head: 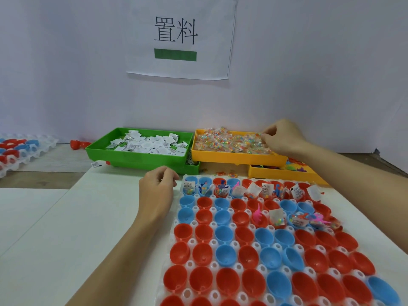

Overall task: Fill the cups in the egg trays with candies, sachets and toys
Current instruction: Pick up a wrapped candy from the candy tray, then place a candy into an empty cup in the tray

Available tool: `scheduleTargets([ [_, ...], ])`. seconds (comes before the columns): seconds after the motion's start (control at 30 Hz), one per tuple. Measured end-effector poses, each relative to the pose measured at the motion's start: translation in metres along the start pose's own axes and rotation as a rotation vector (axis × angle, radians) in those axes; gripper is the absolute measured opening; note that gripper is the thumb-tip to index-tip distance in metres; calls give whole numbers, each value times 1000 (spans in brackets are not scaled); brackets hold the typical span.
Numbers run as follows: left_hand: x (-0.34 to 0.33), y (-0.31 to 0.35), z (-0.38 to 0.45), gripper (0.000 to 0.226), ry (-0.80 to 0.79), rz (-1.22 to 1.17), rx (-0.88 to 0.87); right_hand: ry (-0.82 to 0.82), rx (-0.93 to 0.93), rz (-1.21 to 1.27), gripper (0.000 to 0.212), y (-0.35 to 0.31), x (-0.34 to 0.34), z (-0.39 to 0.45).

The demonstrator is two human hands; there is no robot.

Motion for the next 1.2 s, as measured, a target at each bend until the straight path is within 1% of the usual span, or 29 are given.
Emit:
scheduleTargets([
  [0.1,0,1,0,32,-4,-6,0,15,-63,193,17,2,23,-19],
  [0.2,0,0,-1,32,-4,-24,1,-34,-103,378,14,2,39,-45],
  [0.27,1,2,-2,30,-4,-53,8,-61,-116,464,16,1,47,-59],
  [0.4,4,14,-4,31,18,-71,16,-126,-69,499,19,-15,59,-75],
  [0.5,5,52,-2,30,9,-70,-77,-187,17,516,15,-35,66,-82],
  [0.57,-6,89,-6,27,-90,-34,-165,-237,65,539,16,-45,69,-87],
  [0.6,-16,108,-10,25,-172,-21,-202,-260,78,557,17,-49,70,-89],
  [0.67,-41,136,-24,16,-365,-17,-220,-288,96,587,18,-53,74,-93],
  [0.73,-64,148,-40,9,-527,3,-163,-301,103,599,19,-56,76,-93],
  [0.8,-82,151,-53,19,-618,-15,-81,-308,108,614,20,-57,78,-93],
  [0.83,-88,152,-58,24,-638,-36,-66,-309,118,613,20,-59,78,-93],
  [0.87,-92,154,-61,25,-640,-59,-70,-307,131,603,19,-60,78,-93],
  [1.0,-92,152,-60,8,-553,-107,-98,-302,126,587,10,-60,73,-94],
  [1.2,-97,149,-61,8,-562,-173,-67,-294,75,634,7,-56,73,-94],
])
Point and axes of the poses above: each hand's wrist, its own z-axis towards the middle knuckle, its own x-axis out of the back of the hand, y = z × x, the point moved 10 cm from there along z, towards the middle knuckle, and after that the axes turned 11 degrees about y, right-handed, at the moved point
